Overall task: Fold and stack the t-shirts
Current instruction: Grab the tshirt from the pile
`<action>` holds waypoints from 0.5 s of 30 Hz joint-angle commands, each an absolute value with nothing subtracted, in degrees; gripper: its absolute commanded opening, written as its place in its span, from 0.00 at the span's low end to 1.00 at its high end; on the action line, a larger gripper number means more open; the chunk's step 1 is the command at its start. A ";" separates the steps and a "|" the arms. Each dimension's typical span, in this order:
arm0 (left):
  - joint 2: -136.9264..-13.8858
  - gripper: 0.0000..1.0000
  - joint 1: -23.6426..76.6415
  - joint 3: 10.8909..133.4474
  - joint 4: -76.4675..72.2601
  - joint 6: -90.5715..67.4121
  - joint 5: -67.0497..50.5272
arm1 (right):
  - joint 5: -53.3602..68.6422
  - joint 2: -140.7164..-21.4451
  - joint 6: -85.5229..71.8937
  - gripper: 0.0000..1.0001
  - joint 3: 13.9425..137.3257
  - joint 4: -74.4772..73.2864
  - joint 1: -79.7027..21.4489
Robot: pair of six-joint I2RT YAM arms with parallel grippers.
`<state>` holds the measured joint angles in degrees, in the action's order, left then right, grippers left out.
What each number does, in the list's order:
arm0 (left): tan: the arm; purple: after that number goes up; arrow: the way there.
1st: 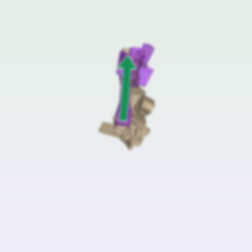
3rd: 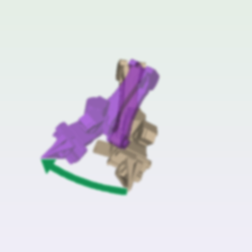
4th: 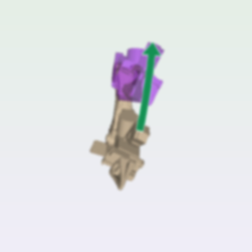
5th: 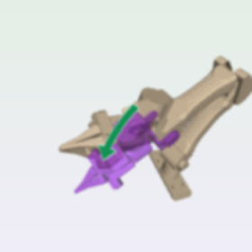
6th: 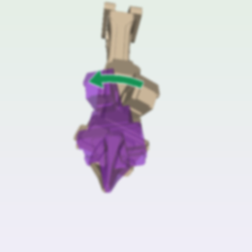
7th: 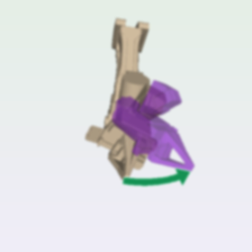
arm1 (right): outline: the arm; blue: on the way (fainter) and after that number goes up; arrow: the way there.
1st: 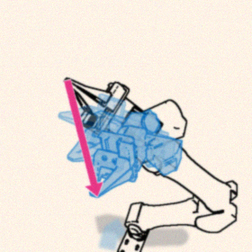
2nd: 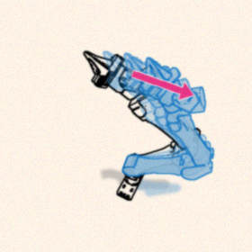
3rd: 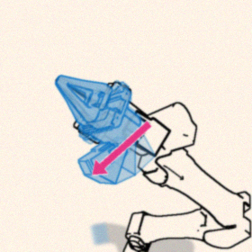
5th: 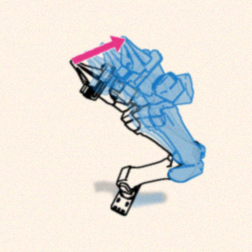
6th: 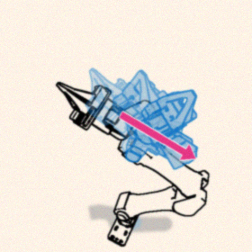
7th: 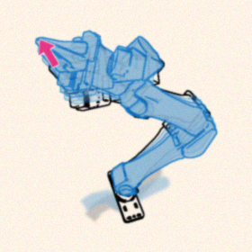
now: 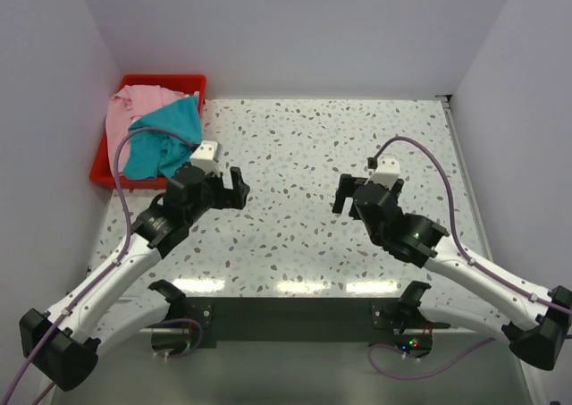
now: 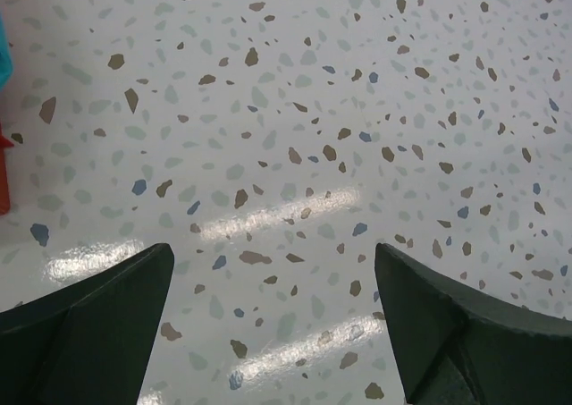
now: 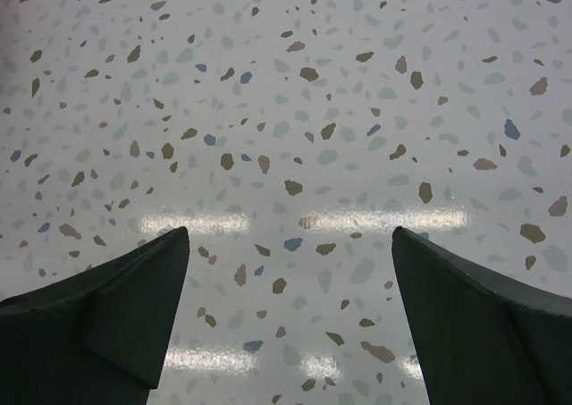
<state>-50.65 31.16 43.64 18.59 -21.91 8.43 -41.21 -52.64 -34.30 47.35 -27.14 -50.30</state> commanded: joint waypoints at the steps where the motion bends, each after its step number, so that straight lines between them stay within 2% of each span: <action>1: -52.37 1.00 31.29 47.97 18.45 -23.37 10.37 | -43.24 -50.19 -35.60 0.99 48.43 -27.77 -50.54; 5: -56.59 1.00 31.29 53.95 19.42 -27.41 15.72 | -42.28 -48.69 -33.67 0.99 48.08 -28.74 -50.45; 9: -64.23 1.00 30.06 64.31 22.67 -29.70 27.22 | -39.56 -48.25 -32.08 0.99 47.99 -29.27 -50.54; 10: -68.08 1.00 26.75 68.95 24.42 -30.14 30.47 | -38.59 -48.34 -31.99 0.99 47.99 -29.27 -50.45; 13: -75.20 1.00 15.52 76.08 25.32 -32.78 27.69 | -34.39 -49.22 -31.03 0.99 47.81 -28.04 -50.45; 15: -78.56 1.00 11.62 78.74 24.70 -33.13 29.25 | -31.74 -50.61 -30.15 0.99 48.07 -26.81 -50.45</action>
